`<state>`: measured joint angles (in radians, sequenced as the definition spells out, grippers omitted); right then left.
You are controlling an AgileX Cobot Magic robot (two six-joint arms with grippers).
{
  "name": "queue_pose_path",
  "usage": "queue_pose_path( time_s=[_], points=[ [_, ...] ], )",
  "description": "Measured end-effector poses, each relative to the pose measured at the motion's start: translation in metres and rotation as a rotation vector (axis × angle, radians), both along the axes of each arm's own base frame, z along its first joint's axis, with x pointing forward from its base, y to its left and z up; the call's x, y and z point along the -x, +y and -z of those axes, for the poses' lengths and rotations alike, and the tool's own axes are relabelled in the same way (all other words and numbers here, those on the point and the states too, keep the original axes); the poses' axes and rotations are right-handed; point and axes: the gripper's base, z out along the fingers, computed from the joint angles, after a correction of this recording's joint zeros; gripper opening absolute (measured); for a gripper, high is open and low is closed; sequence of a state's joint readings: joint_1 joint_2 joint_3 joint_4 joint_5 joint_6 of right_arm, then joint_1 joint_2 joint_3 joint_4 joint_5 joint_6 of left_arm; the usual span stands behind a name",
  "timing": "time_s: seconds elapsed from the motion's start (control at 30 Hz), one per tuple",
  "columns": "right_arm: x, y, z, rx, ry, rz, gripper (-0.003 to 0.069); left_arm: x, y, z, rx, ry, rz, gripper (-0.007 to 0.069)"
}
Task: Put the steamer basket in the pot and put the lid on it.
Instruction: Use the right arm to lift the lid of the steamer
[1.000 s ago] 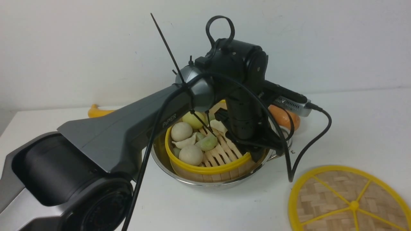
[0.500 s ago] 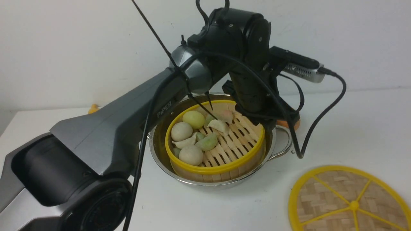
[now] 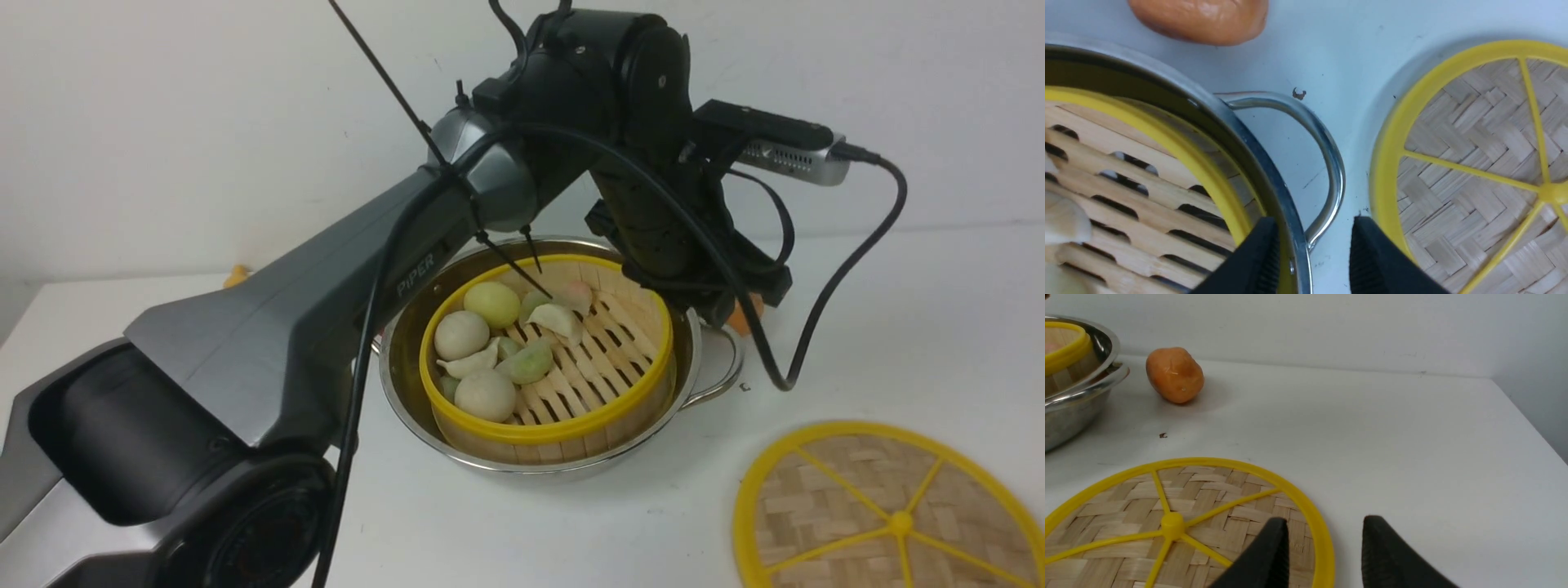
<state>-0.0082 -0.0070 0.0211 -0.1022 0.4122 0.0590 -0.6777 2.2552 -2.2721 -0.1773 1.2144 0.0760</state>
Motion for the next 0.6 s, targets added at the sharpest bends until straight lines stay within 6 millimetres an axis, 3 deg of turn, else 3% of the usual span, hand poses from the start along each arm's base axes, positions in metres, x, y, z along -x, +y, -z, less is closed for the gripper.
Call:
queue_pose_path(
  time_s=[0.17, 0.27, 0.4, 0.6],
  points=[
    [0.0, 0.0, 0.0, 0.0, 0.0, 0.0, 0.0241, -0.001, 0.002, 0.001, -0.011, 0.013, -0.038, 0.0239],
    [0.0, 0.0, 0.0, 0.0, 0.0, 0.0, 0.0241, -0.004, 0.009, -0.001, -0.021, 0.034, -0.152, 0.0239],
    [0.0, 0.0, 0.0, 0.0, 0.0, 0.0, 0.0241, -0.007, 0.022, -0.013, -0.047, -0.003, -0.327, 0.0239],
    [0.0, 0.0, 0.0, 0.0, 0.0, 0.0, 0.0241, -0.007, 0.033, -0.031, -0.051, -0.063, -0.418, 0.0239]
  ],
)
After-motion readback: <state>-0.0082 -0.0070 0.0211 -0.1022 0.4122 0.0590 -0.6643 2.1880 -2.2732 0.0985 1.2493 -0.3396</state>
